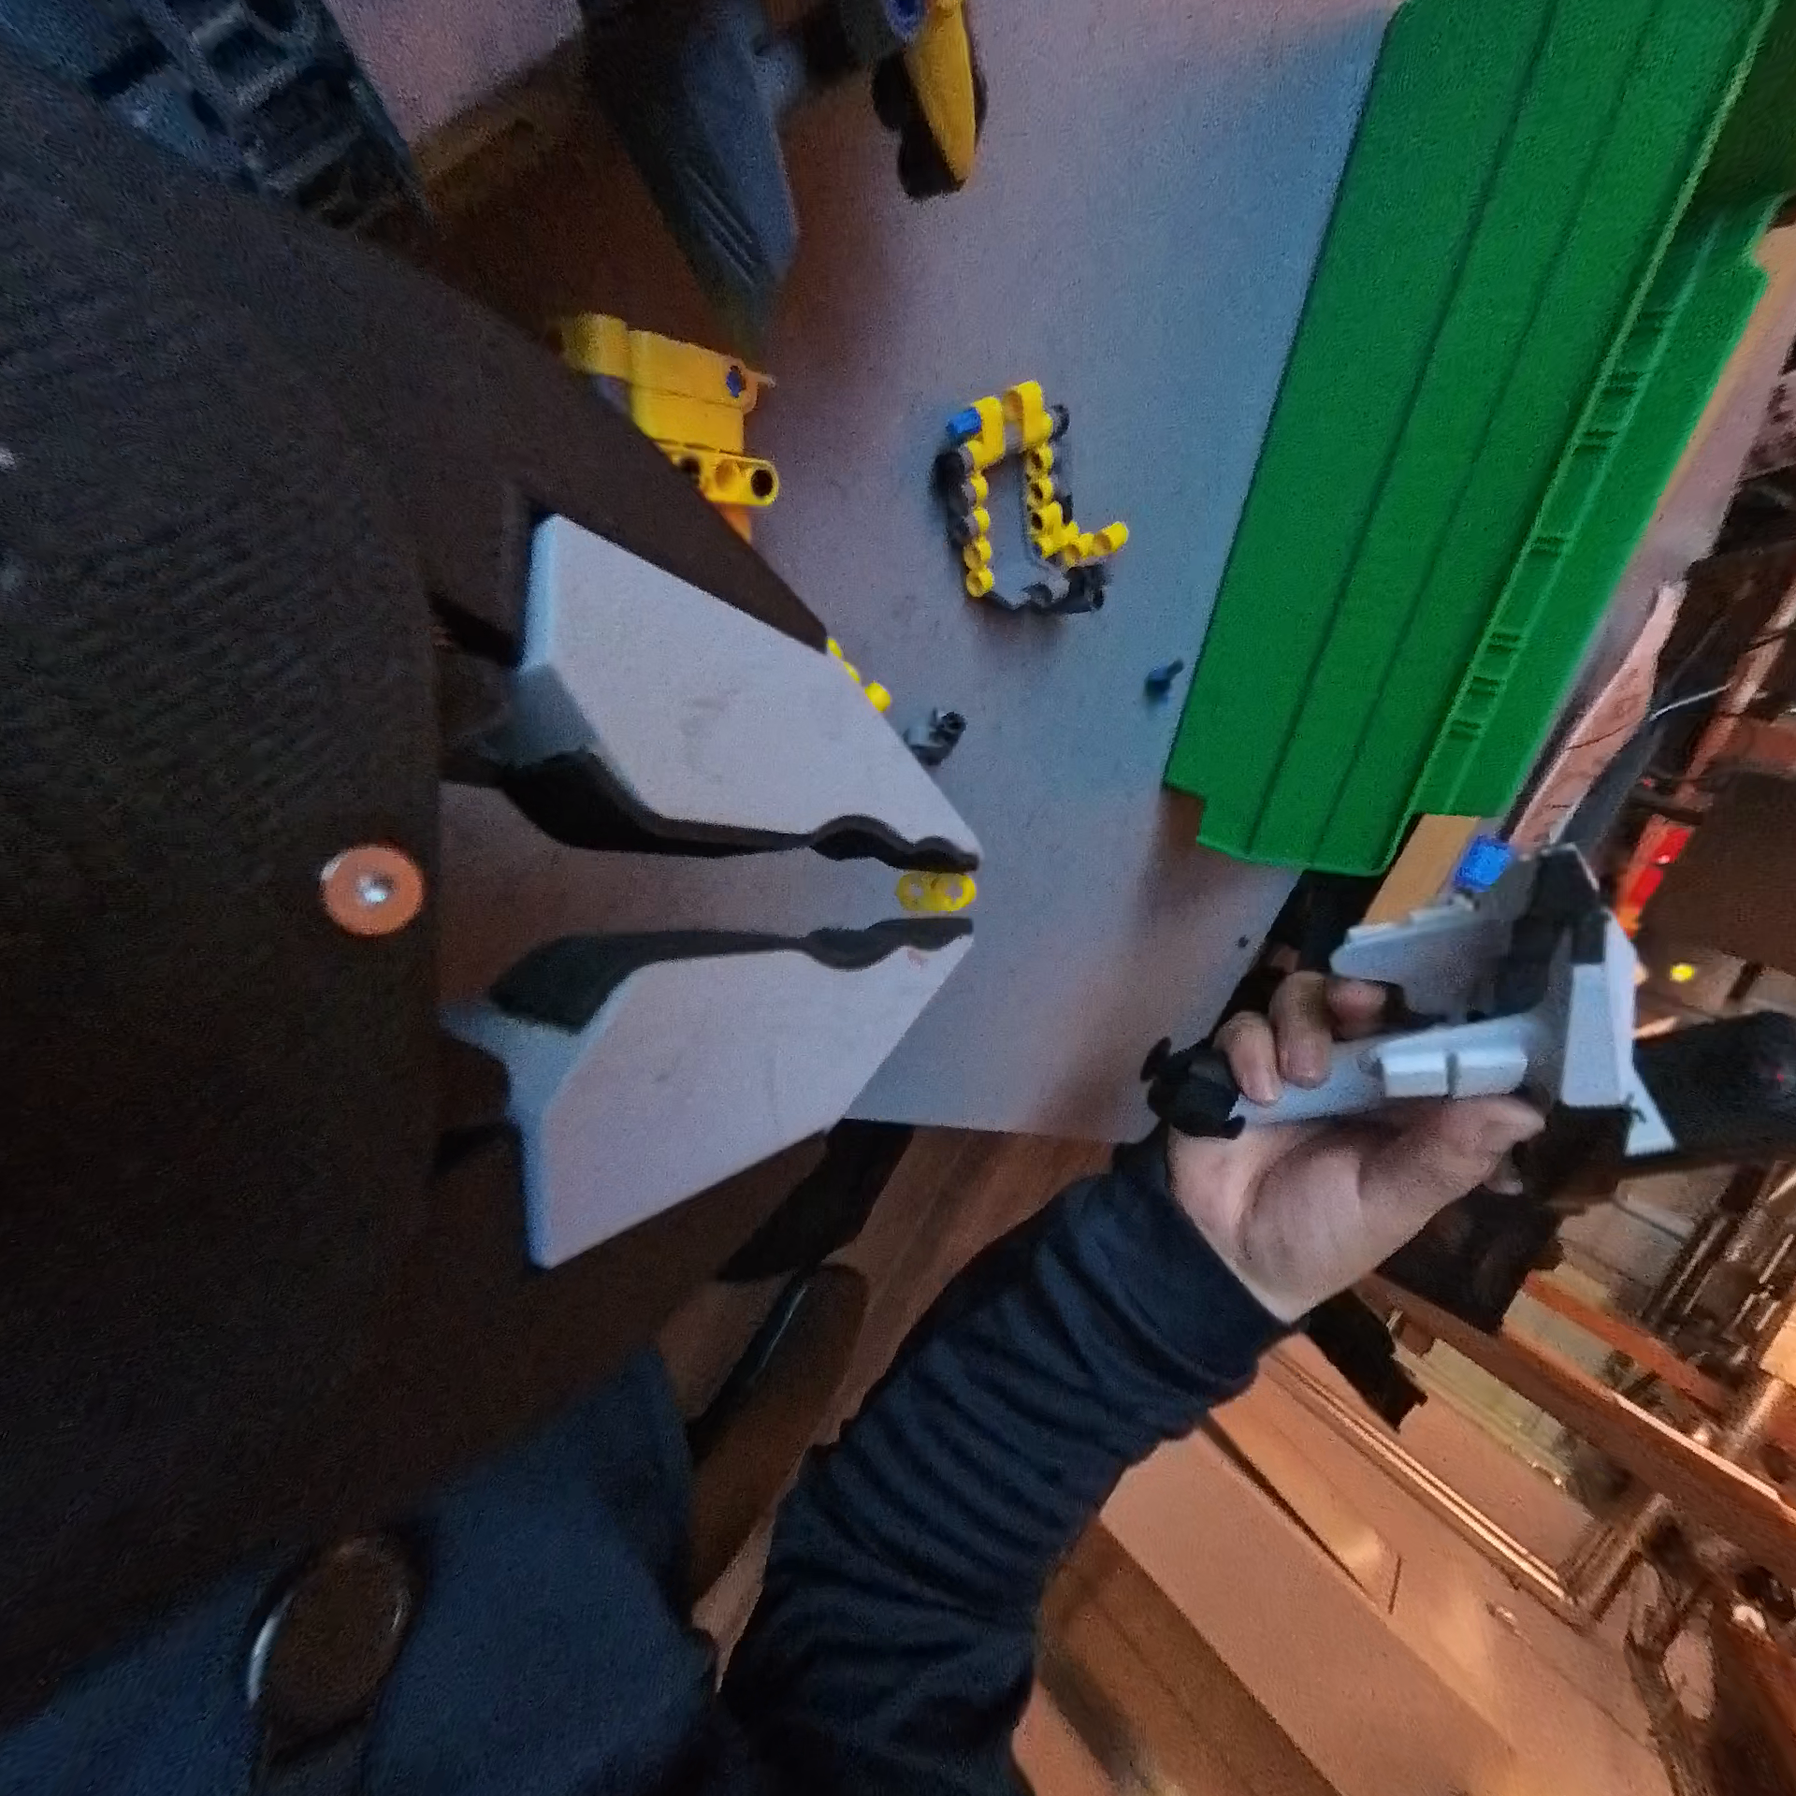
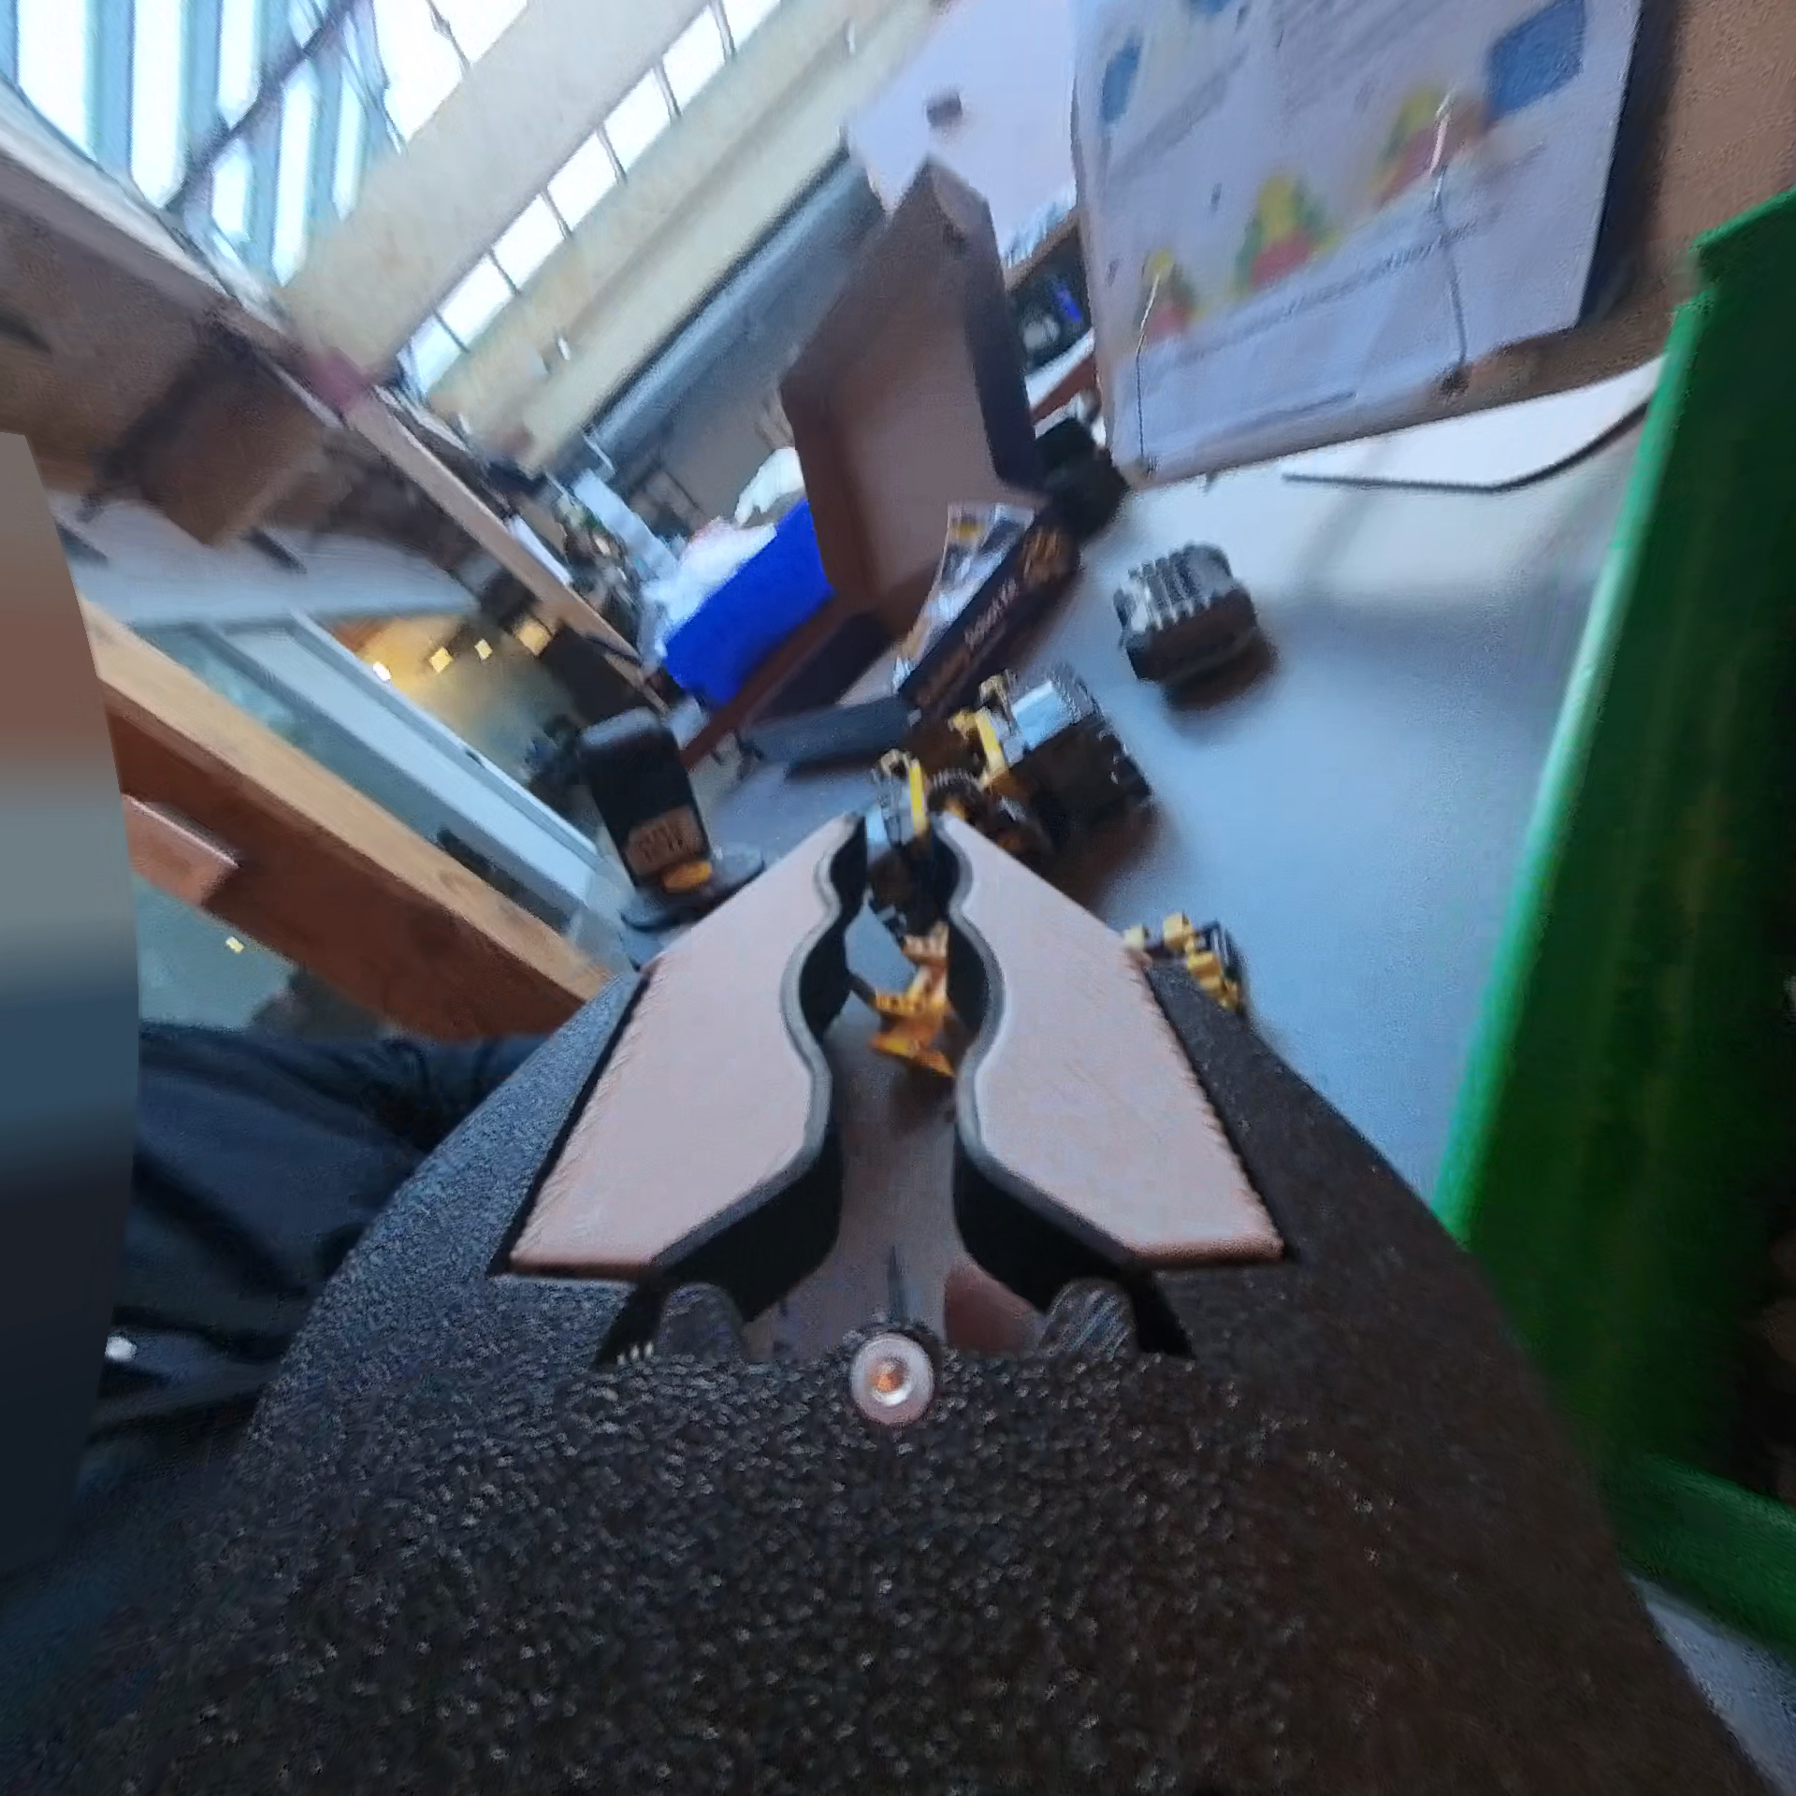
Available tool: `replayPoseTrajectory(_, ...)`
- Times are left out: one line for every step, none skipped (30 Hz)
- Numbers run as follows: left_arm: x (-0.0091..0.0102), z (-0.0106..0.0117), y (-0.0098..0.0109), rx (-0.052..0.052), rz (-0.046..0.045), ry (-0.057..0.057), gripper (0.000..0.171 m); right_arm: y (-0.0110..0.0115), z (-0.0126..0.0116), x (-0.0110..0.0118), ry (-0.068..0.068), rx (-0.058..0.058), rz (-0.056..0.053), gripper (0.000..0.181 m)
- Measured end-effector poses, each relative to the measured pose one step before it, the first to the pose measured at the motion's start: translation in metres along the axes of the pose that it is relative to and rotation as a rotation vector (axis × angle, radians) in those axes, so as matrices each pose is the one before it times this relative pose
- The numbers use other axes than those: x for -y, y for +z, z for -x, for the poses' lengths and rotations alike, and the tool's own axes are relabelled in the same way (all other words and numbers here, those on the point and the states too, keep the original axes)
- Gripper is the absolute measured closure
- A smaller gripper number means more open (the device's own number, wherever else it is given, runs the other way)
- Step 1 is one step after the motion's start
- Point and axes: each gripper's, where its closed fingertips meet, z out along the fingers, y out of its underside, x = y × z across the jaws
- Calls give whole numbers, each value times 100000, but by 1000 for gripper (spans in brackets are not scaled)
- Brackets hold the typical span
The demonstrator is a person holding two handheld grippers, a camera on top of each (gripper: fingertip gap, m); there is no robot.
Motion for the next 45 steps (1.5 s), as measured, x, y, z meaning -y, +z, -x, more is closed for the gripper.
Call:
replayPoseTrajectory(-248, -109, 63, -2369, 1754, -2357, 163, 162, 22, -1002, -3137, -2018, 3798, 170)
replayPoseTrajectory(-55, 49, -49, -948, 211, -2113, 163, -47, -117, -865, -3246, -2838, 3367, 170)
replayPoseTrajectory(28, 97, -91, -104, -552, -1593, 163, -249, -225, -684, -2758, -3396, 2430, 168)
replayPoseTrajectory(-17, 16, -74, -381, -38, -975, 163, -381, -272, -564, -2001, -3270, 1576, 165)
replayPoseTrajectory(-102, 21, -16, -112, 652, -523, 164, -418, -213, -522, -1438, -2533, 1025, 162)
replayPoseTrajectory(-123, -4, 35, -192, 843, -227, 164, -373, -101, -582, -1265, -1754, 1028, 162)
replayPoseTrajectory(-89, -44, 76, -295, 734, 48, 162, -229, 1, -711, -1444, -1140, 1444, 162)
replayPoseTrajectory(-118, -31, 78, -124, 923, 60, 161, -67, 98, -847, -1888, -760, 2217, 162)
replayPoseTrajectory(-207, 70, 72, 475, 1521, -166, 158, 45, 5, -982, -2291, -1261, 3040, 162)
replayPoseTrajectory(-295, 176, 74, 1234, 2179, -140, 155, 123, -223, -1003, -2598, -2548, 3193, 162)
replayPoseTrajectory(-386, 207, 77, 1466, 2846, 86, 152, 179, -398, -941, -2768, -3422, 2780, 162)
replayPoseTrajectory(-511, 298, 73, 2075, 3847, 132, 149, 257, -434, -918, -2550, -3523, 2656, 162)
replayPoseTrajectory(-512, 248, 62, 1844, 3843, 555, 146, 318, -416, -904, -1879, -3360, 2815, 162)
replayPoseTrajectory(-392, 196, 27, 1748, 2864, 889, 144, 364, -344, -832, -1448, -3087, 2785, 161)
replayPoseTrajectory(-369, 74, -73, 1151, 2363, 1411, 141, 367, -370, -714, -1393, -3413, 2539, 161)
replayPoseTrajectory(-289, 209, -180, 1919, 1569, 1586, 140, 281, -449, -567, -1823, -4134, 1974, 159)
replayPoseTrajectory(-261, 209, -246, 1886, 1104, 1273, 140, 196, -400, -439, -1994, -3853, 1231, 160)
replayPoseTrajectory(-305, -26, -261, 112, 1118, 889, 139, 99, -163, -312, -1618, -2034, 1102, 160)
replayPoseTrajectory(-370, -203, -244, -1171, 1264, 416, 137, 9, 27, -113, -1004, -507, 495, 160)
replayPoseTrajectory(-295, -128, -268, -624, 646, -131, 137, -65, -15, 61, -508, -394, -650, 160)
replayPoseTrajectory(-184, -246, -285, -1105, -245, 356, 134, -76, -85, 108, 151, -247, -926, 160)
replayPoseTrajectory(-163, -299, -259, -1392, -186, 980, 135, -52, -56, 36, 698, 361, -543, 160)
replayPoseTrajectory(-174, -288, -266, -962, 180, 1724, 137, -22, -38, 1, 1024, 642, -217, 159)
replayPoseTrajectory(-177, -61, -220, 673, 351, 1924, 136, -24, -41, 44, 925, 476, -336, 159)
replayPoseTrajectory(-227, -30, -191, 1054, 940, 2529, 135, -15, -72, 33, 570, -9, -306, 159)
replayPoseTrajectory(-310, -68, -114, 960, 1606, 2958, 134, 7, -38, 9, 81, -144, -116, 159)
replayPoseTrajectory(-318, -80, -38, 1091, 1919, 3061, 130, 8, 13, 6, -537, -395, -26, 159)
replayPoseTrajectory(-270, -77, 5, 1344, 1596, 3385, 127, -2, 15, 6, -1160, -866, -85, 160)
replayPoseTrajectory(-184, -130, 5, 1378, 1093, 3697, 125, 9, 55, 13, -1604, -899, -87, 160)
replayPoseTrajectory(-142, -90, 23, 1716, 951, 3599, 122, 48, 76, -35, -1546, -673, 269, 160)
replayPoseTrajectory(-133, -93, 49, 1835, 1048, 3593, 119, 81, 30, -108, -945, -534, 761, 160)
replayPoseTrajectory(-152, -70, 62, 2089, 1164, 3361, 115, 102, -37, -112, -213, -489, 939, 159)
replayPoseTrajectory(-234, -115, 82, 1738, 1751, 3264, 114, 104, -44, -102, 165, -209, 865, 159)
replayPoseTrajectory(-336, -76, 100, 2045, 2464, 3481, 114, 91, -2, -66, 201, 227, 691, 159)
replayPoseTrajectory(-400, 73, 120, 3504, 2817, 4060, 113, 78, 52, -68, 89, 495, 590, 160)
replayPoseTrajectory(-483, 21, 163, 3534, 3329, 4371, 111, 81, 53, -72, 12, 534, 659, 161)
replayPoseTrajectory(-588, -11, 197, 2924, 4005, 3770, 109, 97, 16, -99, 76, 293, 842, 161)
replayPoseTrajectory(73, 90, 65, 2512, 197, 570, 108, 85, -7, -100, 205, 166, 793, 161)
replayPoseTrajectory(146, -183, 1, -660, -579, -1080, 105, 66, -8, -46, 204, 247, 487, 161)
replayPoseTrajectory(195, -330, 9, -2810, -1021, -2851, 104, 34, 7, 1, 140, 233, 71, 161)
replayPoseTrajectory(359, -186, -64, -2852, -2240, -3979, 100, 1, 15, 53, 60, 210, -271, 161)
replayPoseTrajectory(470, -145, -108, -3012, -3017, -4338, 96, -24, 14, 73, 12, 109, -455, 161)
replayPoseTrajectory(474, -98, -154, -2752, -3105, -4840, 93, -62, 19, 75, -158, -74, -602, 161)
replayPoseTrajectory(485, -30, -162, -2135, -3224, -4344, 91, -108, 152, 217, -567, 107, -1577, 161)
replayPoseTrajectory(447, -25, -178, -1589, -3371, -2938, 91, -163, 499, 524, -118, 1036, -3317, 161)
